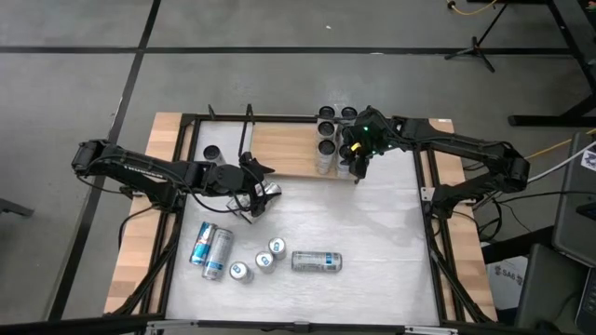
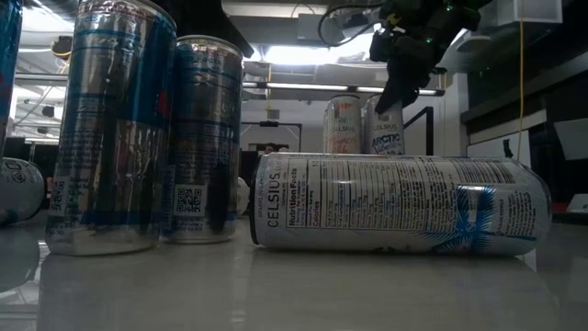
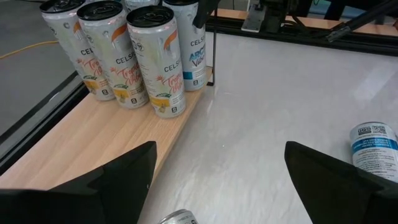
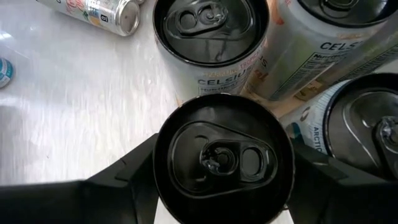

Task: Place canned beverage on shelf
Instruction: Put the white soda can aligned with the other white soda can on the shelf

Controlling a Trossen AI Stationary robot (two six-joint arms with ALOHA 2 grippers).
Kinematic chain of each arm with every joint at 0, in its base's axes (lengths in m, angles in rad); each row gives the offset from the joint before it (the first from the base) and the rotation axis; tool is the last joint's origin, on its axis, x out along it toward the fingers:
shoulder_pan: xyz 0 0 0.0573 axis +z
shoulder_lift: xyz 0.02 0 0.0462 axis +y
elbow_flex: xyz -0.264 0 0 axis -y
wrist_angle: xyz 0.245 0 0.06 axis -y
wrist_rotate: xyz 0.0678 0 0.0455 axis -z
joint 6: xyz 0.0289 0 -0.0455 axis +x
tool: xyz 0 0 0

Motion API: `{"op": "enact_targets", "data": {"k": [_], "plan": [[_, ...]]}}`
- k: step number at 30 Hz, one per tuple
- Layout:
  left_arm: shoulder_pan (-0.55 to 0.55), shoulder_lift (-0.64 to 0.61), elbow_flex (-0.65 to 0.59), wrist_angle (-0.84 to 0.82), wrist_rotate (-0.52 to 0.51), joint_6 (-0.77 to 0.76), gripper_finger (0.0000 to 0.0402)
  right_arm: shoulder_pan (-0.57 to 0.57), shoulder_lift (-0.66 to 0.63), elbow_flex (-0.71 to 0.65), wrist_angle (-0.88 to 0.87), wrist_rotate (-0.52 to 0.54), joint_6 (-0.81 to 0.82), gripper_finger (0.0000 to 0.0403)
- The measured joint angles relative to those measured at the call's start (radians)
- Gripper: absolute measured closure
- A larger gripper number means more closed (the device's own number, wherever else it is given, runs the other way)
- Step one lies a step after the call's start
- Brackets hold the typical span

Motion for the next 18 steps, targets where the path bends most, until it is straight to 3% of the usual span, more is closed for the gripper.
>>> {"op": "enact_targets", "data": {"k": [8, 18], "plan": [[0.0, 0.0, 0.0, 0.0, 0.0, 0.0, 0.0053, 0.0, 0.001, -0.001, 0.005, 0.011, 0.0, 0.0148], [0.0, 0.0, 0.0, 0.0, 0.0, 0.0, 0.0053, 0.0, 0.005, -0.006, -0.002, 0.03, -0.004, 0.0065]]}}
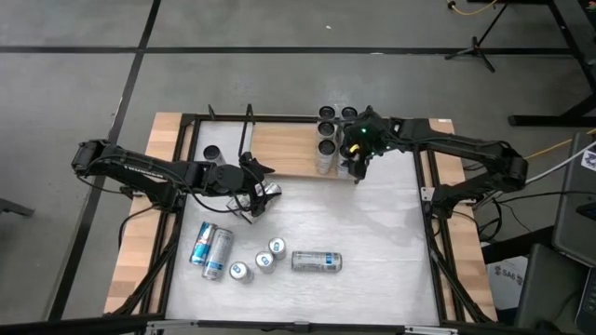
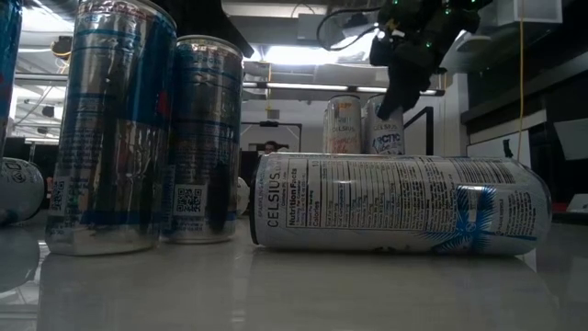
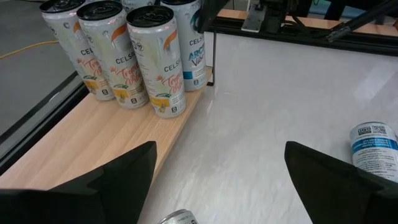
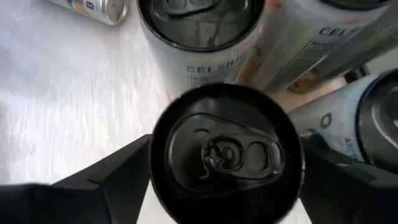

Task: Place canned beverage on shelf
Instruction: Put the white soda can aligned with the other white soda can on the shelf

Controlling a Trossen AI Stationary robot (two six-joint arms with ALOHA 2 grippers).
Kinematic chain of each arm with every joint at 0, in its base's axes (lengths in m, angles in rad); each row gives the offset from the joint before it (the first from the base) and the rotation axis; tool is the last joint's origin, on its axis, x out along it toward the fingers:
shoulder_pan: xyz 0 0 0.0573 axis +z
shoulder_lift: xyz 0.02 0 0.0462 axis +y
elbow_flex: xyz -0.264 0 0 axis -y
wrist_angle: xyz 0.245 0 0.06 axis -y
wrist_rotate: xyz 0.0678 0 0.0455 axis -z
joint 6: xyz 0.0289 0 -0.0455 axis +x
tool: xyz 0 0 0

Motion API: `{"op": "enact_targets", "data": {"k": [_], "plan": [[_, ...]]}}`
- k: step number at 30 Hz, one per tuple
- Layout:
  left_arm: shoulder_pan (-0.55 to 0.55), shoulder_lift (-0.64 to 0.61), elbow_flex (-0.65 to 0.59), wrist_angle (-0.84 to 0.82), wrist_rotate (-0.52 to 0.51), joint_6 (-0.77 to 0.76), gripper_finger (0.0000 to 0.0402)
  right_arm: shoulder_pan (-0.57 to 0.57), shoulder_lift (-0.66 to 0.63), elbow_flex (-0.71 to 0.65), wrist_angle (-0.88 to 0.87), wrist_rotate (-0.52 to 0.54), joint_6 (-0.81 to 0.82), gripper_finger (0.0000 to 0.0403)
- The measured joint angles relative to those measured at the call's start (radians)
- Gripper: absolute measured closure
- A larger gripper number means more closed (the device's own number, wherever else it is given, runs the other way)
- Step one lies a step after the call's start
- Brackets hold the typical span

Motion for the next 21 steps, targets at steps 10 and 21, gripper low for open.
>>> {"op": "enact_targets", "data": {"k": [10, 21], "plan": [[0.0, 0.0, 0.0, 0.0, 0.0, 0.0, 0.0053, 0.0, -0.001, 0.001, 0.005, -0.004, 0.002, 0.0051], [0.0, 0.0, 0.0, 0.0, 0.0, 0.0, 0.0053, 0.0, -0.001, 0.003, 0.007, -0.01, 0.004, 0.0051]]}}
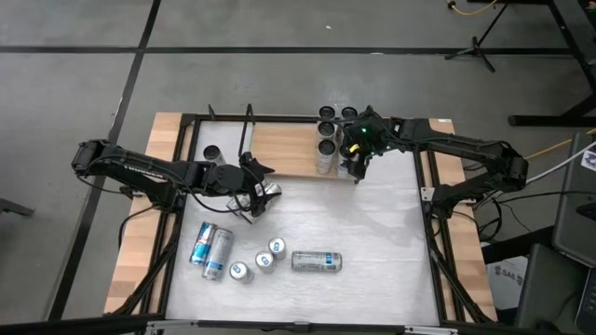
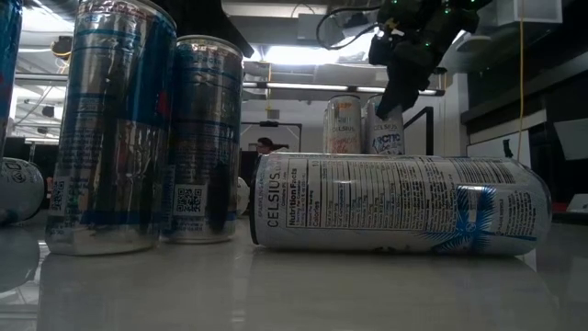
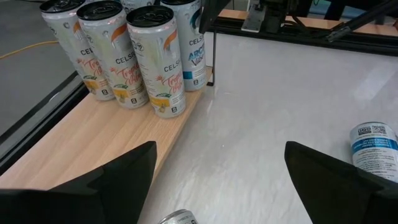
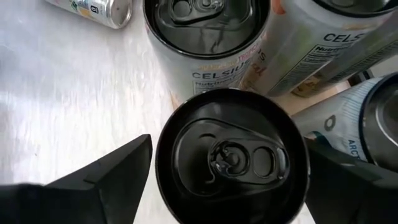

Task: Place canned beverage on shelf
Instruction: Put the white soda can aligned with the other white soda can on the shelf

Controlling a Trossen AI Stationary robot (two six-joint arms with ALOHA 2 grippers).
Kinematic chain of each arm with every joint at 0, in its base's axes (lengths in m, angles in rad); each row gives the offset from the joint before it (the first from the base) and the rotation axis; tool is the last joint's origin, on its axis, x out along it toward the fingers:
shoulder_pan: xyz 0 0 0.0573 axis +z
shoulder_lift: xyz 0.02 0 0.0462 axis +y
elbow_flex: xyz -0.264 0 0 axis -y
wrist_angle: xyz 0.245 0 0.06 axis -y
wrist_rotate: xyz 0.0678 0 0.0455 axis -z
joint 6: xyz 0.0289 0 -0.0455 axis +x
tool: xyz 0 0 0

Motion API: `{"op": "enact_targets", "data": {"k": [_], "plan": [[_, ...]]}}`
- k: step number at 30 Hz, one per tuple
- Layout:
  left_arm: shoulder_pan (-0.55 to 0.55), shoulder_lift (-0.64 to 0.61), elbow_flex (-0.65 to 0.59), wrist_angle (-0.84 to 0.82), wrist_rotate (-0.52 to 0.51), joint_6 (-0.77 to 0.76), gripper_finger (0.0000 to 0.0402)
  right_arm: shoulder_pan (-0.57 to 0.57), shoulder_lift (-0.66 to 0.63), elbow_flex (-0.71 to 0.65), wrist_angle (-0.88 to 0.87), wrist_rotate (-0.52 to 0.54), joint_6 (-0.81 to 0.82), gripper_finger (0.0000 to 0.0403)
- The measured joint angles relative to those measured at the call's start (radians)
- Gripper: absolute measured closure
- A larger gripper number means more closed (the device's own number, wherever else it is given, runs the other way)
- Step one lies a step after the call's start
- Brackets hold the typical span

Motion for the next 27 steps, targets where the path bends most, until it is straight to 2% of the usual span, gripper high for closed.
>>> {"op": "enact_targets", "data": {"k": [6, 18, 21, 25, 27], "plan": [[0.0, 0.0, 0.0, 0.0, 0.0, 0.0, 0.0053, 0.0, 0.0, 0.029, -0.048, 0.0, 0.0, 0.0051], [0.0, 0.0, 0.0, 0.0, 0.0, 0.0, 0.0053, 0.0, -0.002, 0.298, -0.328, -0.007, 0.0, 0.0051], [0.0, 0.0, 0.0, 0.0, 0.0, 0.0, 0.0053, 0.0, -0.002, 0.36, -0.361, -0.066, 0.0, 0.0052], [0.0, 0.0, 0.0, 0.0, 0.0, 0.0, 0.0053, 0.005, -0.002, 0.383, -0.351, -0.231, 0.02, 0.0051], [0.0, 0.0, 0.0, 0.0, 0.0, 0.0, 0.0053, 0.026, -0.002, 0.383, -0.358, -0.271, 0.042, 0.0052]]}}
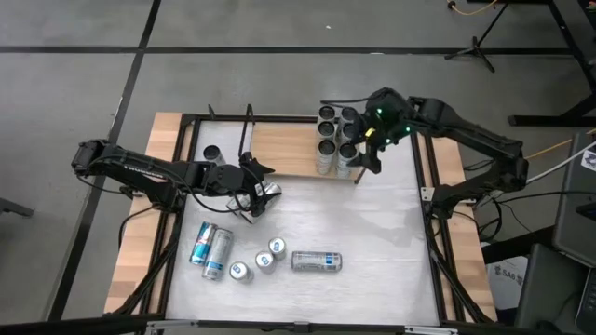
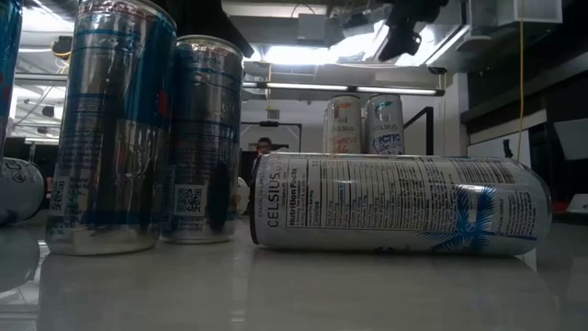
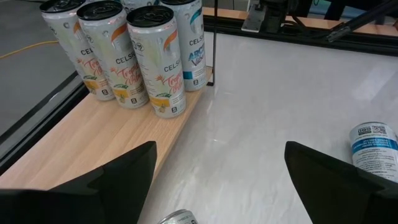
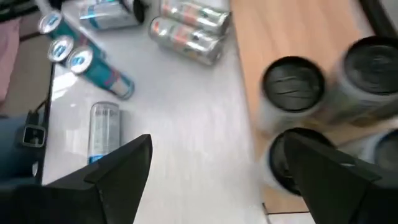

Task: Place canned beverage on shelf
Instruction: Put the white soda can aligned with the other white soda can on the shelf

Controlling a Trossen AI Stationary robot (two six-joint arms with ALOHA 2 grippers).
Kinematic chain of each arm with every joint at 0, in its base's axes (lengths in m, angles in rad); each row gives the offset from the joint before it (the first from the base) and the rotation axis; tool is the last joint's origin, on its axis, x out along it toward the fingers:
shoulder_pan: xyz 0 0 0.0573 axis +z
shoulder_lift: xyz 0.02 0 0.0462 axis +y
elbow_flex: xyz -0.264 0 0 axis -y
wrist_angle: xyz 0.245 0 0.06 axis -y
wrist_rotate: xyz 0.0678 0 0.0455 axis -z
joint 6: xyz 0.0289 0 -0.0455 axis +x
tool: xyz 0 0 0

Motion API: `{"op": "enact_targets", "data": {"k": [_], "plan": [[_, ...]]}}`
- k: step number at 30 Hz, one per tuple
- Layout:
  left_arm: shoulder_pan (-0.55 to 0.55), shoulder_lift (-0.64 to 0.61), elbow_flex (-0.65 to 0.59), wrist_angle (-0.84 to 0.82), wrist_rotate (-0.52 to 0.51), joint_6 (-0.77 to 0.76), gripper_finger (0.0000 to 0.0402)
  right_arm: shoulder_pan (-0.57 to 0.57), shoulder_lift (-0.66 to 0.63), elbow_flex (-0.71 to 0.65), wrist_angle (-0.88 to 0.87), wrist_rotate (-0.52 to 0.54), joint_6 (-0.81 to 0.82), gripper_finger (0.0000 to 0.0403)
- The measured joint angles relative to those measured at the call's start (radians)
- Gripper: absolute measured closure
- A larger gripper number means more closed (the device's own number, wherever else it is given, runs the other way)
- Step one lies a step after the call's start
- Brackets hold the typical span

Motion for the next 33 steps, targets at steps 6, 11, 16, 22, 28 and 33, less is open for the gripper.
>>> {"op": "enact_targets", "data": {"k": [6, 11, 16, 22, 28, 33], "plan": [[0.0, 0.0, 0.0, 0.0, 0.0, 0.0, 0.0053, 0.143, 0.0, 0.0, -0.005, 0.098, 0.007, 0.0052], [0.0, 0.0, 0.0, 0.0, 0.0, 0.0, 0.0053, 0.269, 0.008, 0.0, -0.005, 0.252, 0.057, 0.0051], [0.0, 0.0, 0.0, 0.0, 0.0, 0.0, 0.0053, 0.341, 0.018, -0.039, 0.008, 0.343, 0.085, 0.0051], [0.0, 0.0, 0.0, 0.0, 0.0, 0.0, 0.0053, 0.363, 0.02, -0.184, 0.118, 0.358, 0.111, 0.0051], [0.0, 0.0, 0.0, 0.0, 0.0, 0.0, 0.0053, 0.36, 0.021, -0.314, 0.26, 0.395, 0.111, 0.0051], [0.0, 0.0, 0.0, 0.0, 0.0, 0.0, 0.0053, 0.36, 0.021, -0.378, 0.284, 0.509, 0.129, 0.0052]]}}
